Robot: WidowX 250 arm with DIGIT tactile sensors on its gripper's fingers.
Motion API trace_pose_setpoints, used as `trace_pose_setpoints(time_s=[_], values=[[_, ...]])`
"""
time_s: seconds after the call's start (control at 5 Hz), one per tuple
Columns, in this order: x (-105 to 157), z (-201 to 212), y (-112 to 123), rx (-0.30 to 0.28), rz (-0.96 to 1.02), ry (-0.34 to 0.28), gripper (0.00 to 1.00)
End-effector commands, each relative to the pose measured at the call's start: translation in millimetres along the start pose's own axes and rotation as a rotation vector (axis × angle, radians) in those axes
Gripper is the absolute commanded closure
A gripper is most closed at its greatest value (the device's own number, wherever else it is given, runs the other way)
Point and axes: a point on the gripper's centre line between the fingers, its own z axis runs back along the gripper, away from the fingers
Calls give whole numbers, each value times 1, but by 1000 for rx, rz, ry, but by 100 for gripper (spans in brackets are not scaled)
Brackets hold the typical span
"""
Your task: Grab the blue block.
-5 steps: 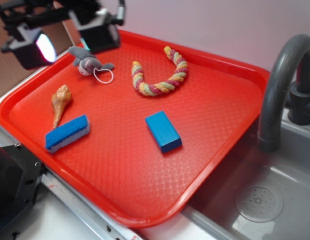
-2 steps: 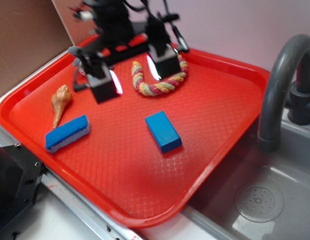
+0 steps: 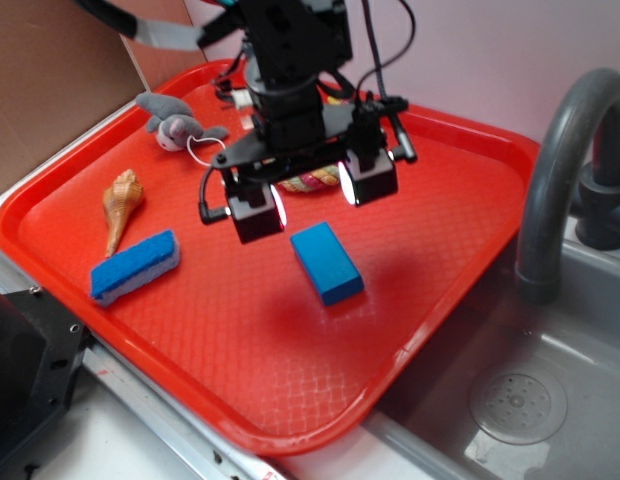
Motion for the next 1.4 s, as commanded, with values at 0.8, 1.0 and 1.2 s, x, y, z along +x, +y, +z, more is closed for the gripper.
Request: trace_pose_setpoints(time_s=[0.8, 1.0, 1.2], values=[[1, -41, 2, -14, 20, -135, 100], [6, -38, 3, -33, 5, -127, 100], [21, -1, 8, -61, -24, -160, 100]])
